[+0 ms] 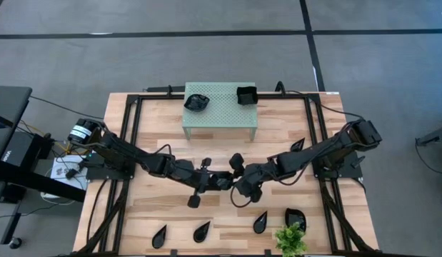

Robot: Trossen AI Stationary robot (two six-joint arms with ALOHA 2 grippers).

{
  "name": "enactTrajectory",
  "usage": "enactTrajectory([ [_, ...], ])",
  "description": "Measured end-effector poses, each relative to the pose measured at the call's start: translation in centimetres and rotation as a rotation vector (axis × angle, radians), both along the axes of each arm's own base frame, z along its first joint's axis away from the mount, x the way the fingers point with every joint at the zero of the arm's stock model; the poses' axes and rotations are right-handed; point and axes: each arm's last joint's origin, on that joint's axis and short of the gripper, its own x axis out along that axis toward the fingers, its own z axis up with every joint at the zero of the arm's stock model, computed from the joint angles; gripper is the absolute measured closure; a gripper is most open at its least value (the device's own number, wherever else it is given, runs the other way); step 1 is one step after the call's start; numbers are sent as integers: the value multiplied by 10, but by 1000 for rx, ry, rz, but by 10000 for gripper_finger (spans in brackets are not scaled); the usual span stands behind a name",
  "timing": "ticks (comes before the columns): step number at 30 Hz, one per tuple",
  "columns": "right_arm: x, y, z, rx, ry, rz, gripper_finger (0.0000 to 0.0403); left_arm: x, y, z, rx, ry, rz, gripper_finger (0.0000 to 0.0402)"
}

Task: Pick & Place Mini shaped plates
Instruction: Stack the leaf-shaped plate on top of the other leaf-shaped plates on the shelf

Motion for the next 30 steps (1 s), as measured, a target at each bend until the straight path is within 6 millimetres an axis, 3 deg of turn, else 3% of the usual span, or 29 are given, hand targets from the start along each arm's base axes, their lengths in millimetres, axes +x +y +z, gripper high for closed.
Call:
enactTrajectory([
  [6,-3,8,8,4,33,-46,273,0,1,-2,6,8,19,395],
  [13,-9,22,25,-154,75,-106,256,0,0,-1,-20,13,18,394],
  [21,-43,32,58,-292,289,-340,270,1,4,2,42,-15,138,395],
  [26,-70,31,64,-254,384,-532,302,-2,10,39,207,-136,133,394],
  [30,-91,21,61,-320,338,-567,337,-18,40,80,326,-123,202,396],
])
